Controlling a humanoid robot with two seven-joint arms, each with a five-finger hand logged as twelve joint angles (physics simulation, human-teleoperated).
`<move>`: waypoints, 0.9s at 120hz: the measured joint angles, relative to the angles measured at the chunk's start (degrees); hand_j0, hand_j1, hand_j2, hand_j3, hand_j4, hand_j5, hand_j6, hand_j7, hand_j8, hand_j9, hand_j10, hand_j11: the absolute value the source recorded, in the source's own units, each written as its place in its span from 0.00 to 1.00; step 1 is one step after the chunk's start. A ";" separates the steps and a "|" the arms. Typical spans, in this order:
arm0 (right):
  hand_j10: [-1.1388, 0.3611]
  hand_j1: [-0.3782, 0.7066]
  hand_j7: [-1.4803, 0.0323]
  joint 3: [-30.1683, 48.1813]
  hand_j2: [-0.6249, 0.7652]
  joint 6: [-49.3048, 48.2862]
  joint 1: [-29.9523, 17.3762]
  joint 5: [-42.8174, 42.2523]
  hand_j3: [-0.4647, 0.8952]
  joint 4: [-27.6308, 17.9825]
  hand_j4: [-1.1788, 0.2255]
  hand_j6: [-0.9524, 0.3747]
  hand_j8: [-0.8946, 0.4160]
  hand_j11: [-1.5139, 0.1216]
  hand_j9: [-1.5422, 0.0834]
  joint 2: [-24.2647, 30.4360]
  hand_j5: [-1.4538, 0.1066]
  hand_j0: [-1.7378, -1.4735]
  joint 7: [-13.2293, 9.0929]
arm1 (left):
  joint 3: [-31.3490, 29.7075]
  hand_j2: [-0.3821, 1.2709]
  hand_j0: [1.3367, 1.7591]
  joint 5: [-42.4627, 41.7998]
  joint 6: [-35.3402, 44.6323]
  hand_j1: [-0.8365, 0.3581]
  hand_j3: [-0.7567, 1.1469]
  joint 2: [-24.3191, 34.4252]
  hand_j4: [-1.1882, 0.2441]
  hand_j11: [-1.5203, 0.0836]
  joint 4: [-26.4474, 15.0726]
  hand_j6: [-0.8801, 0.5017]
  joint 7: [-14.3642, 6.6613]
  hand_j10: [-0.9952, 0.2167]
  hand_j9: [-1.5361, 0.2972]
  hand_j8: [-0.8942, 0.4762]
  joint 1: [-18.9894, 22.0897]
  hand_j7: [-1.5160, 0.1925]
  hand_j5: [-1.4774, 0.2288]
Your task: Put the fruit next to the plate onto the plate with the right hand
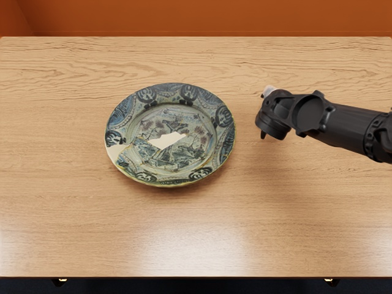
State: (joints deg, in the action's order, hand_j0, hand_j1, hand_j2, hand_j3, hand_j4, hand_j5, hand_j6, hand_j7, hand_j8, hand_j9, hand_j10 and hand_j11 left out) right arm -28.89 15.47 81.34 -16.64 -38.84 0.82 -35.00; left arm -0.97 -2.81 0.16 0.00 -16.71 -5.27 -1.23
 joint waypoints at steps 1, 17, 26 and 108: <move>0.62 0.25 0.80 0.00 0.42 0.00 -0.01 -0.01 0.34 0.01 0.69 0.56 0.52 0.76 0.78 -0.01 0.76 0.30 0.00 | 0.00 0.23 0.76 0.00 0.00 0.99 0.40 0.00 0.83 0.95 0.00 0.64 0.00 0.82 0.84 0.65 0.00 0.89 0.87; 0.60 0.29 0.77 -0.04 0.42 0.00 -0.19 -0.11 0.34 0.14 0.67 0.53 0.50 0.73 0.76 -0.11 0.73 0.30 0.00 | -0.01 0.23 0.76 0.00 0.00 0.99 0.40 0.00 0.83 0.95 0.00 0.64 0.00 0.82 0.84 0.65 0.00 0.89 0.87; 0.59 0.31 0.76 -0.05 0.41 -0.02 -0.42 -0.35 0.34 0.60 0.66 0.52 0.49 0.72 0.75 -0.16 0.72 0.30 0.00 | -0.01 0.23 0.76 0.00 -0.01 0.99 0.40 0.00 0.83 0.95 0.01 0.64 0.00 0.82 0.84 0.65 0.00 0.89 0.87; 0.54 0.39 0.69 -0.11 0.40 -0.13 -1.32 -1.01 0.34 1.90 0.60 0.47 0.43 0.66 0.68 -0.68 0.66 0.30 0.00 | 0.00 0.23 0.76 0.00 -0.01 0.99 0.40 0.00 0.83 0.95 0.00 0.64 0.00 0.82 0.84 0.65 0.00 0.89 0.87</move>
State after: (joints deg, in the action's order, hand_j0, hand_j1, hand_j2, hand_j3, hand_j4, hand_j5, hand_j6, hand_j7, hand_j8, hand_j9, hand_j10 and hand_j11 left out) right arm -29.00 15.34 80.02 -17.65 -36.94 0.13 -35.00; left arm -0.97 -2.81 0.15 0.00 -16.71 -5.27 -1.23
